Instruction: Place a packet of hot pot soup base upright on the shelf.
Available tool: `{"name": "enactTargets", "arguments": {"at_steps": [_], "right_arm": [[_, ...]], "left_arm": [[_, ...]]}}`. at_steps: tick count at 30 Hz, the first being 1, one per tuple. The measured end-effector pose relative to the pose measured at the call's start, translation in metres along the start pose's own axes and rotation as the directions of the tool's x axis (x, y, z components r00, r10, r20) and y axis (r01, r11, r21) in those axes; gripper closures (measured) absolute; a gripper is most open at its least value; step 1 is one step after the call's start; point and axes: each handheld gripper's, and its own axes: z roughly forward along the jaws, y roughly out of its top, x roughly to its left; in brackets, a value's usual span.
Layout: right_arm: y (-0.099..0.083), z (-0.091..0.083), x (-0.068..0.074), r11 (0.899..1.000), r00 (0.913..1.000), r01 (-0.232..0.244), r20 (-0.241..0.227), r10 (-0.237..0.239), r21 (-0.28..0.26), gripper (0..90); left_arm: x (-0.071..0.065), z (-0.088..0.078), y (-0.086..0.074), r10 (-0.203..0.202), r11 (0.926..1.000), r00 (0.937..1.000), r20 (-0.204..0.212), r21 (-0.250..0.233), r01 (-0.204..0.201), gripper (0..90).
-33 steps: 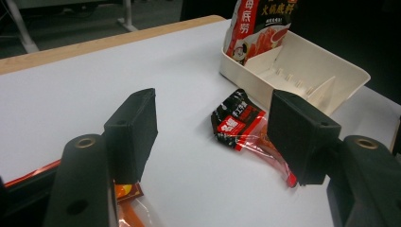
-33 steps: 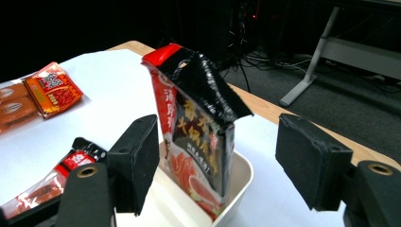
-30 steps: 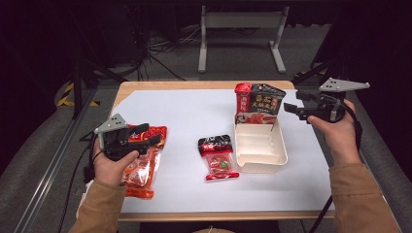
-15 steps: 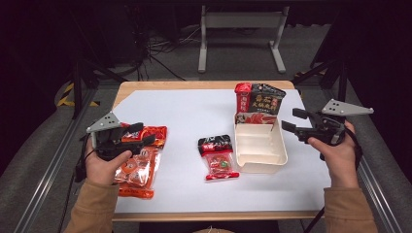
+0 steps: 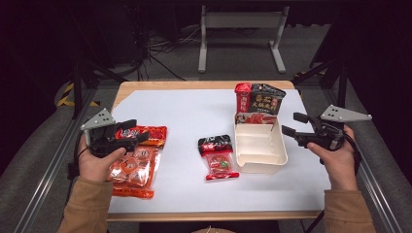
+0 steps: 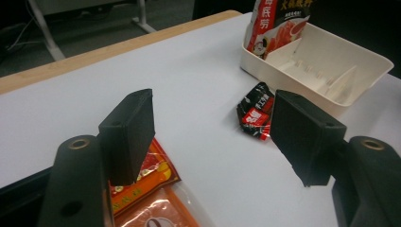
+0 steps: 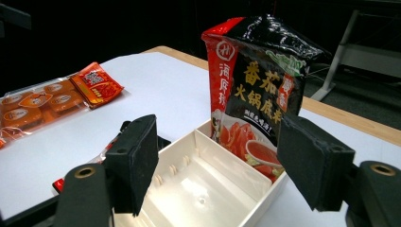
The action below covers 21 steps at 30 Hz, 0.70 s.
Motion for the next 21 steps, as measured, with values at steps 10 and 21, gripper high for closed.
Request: {"name": "enactTargets", "arguments": {"at_steps": [10, 21], "right_arm": [[-0.005, 0.006, 0.0, 0.999, 0.9989, 0.036, -0.03, -0.035, 0.014, 38.7], [-0.007, 0.009, 0.0, 0.998, 0.9968, 0.064, -0.048, -0.063, 0.002, 45.9]], "left_arm": [[0.04, -0.008, -0.01, -0.005, 0.9991, 0.9992, -0.039, 0.042, 0.007, 34.0], [0.074, -0.004, -0.019, -0.015, 0.9987, 0.9956, -0.093, 0.047, 0.019, 36.1]]}}
